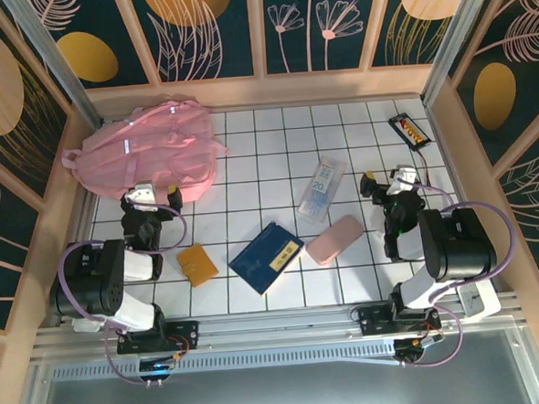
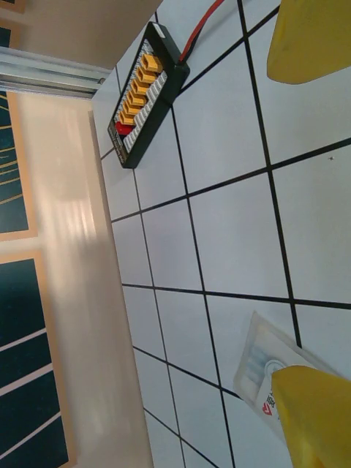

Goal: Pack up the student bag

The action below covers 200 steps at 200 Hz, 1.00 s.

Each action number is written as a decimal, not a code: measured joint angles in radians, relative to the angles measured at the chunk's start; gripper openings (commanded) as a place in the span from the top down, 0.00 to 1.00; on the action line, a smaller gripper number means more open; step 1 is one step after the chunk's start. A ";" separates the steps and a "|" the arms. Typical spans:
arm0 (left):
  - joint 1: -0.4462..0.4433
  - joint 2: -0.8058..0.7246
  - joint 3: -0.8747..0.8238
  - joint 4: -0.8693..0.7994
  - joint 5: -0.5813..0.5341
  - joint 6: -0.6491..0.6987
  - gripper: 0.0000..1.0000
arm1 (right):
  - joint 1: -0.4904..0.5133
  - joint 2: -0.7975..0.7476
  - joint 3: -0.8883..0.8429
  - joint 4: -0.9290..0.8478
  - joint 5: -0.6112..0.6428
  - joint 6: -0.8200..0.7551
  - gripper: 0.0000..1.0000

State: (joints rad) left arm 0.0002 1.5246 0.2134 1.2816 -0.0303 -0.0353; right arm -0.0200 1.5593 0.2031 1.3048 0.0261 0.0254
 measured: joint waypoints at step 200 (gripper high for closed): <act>0.000 0.000 0.014 -0.028 -0.078 -0.023 0.01 | -0.001 0.000 0.000 0.000 -0.002 0.000 0.01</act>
State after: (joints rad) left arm 0.0002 1.5249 0.2276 1.2533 -0.1081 -0.0586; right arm -0.0208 1.5593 0.2031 1.3048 0.0246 0.0254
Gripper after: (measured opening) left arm 0.990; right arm 0.992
